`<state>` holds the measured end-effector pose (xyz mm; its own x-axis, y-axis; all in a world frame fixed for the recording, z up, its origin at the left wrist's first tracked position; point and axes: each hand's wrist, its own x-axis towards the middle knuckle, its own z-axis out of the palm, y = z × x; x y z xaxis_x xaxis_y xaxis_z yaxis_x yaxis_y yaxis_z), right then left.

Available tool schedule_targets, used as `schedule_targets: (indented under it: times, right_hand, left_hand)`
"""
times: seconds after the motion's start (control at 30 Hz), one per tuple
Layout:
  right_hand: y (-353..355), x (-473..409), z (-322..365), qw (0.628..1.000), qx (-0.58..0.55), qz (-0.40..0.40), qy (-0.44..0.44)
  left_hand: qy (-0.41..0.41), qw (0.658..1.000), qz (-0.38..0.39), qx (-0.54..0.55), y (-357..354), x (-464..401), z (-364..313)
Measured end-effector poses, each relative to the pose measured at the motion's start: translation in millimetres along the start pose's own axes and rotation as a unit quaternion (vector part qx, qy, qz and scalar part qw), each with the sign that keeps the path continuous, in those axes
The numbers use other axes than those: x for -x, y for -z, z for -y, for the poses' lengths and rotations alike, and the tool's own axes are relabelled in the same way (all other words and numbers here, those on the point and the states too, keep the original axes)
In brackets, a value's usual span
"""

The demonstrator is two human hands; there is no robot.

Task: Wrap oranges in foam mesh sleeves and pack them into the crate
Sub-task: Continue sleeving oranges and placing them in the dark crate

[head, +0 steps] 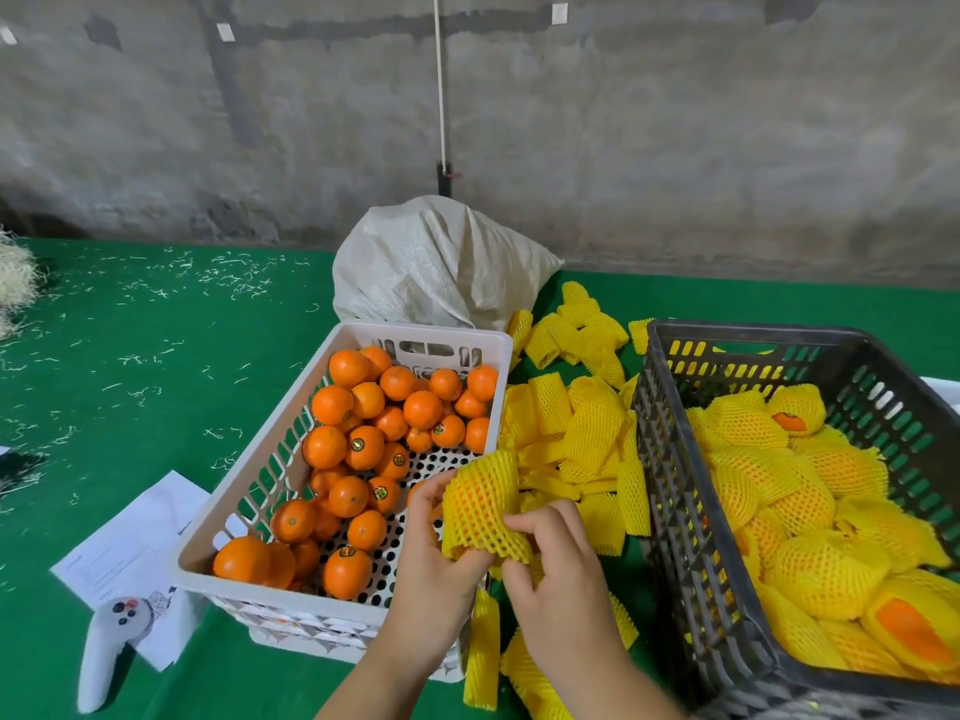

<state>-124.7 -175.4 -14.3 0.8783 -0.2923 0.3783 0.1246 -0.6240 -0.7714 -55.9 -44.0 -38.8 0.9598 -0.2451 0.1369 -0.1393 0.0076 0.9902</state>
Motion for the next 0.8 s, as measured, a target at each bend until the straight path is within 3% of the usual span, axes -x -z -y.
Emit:
schedule_targets:
  times: [0.17, 0.3, 0.47, 0.53, 0.67, 0.73, 0.8]
  right_hand:
    - [6.5, -10.8, -6.0, 0.998, -0.029, 0.010, -0.048]
    - [10.2, -13.2, -8.6, 0.992, -0.015, 0.080, -0.092]
    - [3.6, 0.6, -10.8, 0.990, -0.014, 0.093, -0.102]
    - [7.5, -3.0, -7.8, 0.980, -0.064, 0.120, -0.147]
    - [22.0, -18.3, 1.9, 0.918, -0.299, 0.074, -0.250]
    - [19.3, -22.1, 11.0, 0.901, -0.330, 0.107, -0.259]
    - [8.9, -23.4, 18.0, 0.911, -0.294, 0.135, -0.257]
  left_hand:
    - [-0.007, 1.000, -0.004, -0.011, 1.4, 0.2, -2.1]
    - [-0.025, 0.999, 0.026, -0.025, 0.5, 0.7, -3.4]
    - [-0.016, 1.000, 0.001, -0.018, -0.8, 3.1, -3.6]
    - [-0.023, 0.999, -0.006, -0.036, -0.7, 3.0, -1.2]
    - [-0.012, 0.998, 0.024, -0.052, -0.2, 3.2, -1.9]
    - [-0.014, 0.996, 0.064, -0.067, -0.5, 5.0, -1.8]
    - [-0.031, 0.990, 0.095, -0.097, -1.9, 7.1, -2.7]
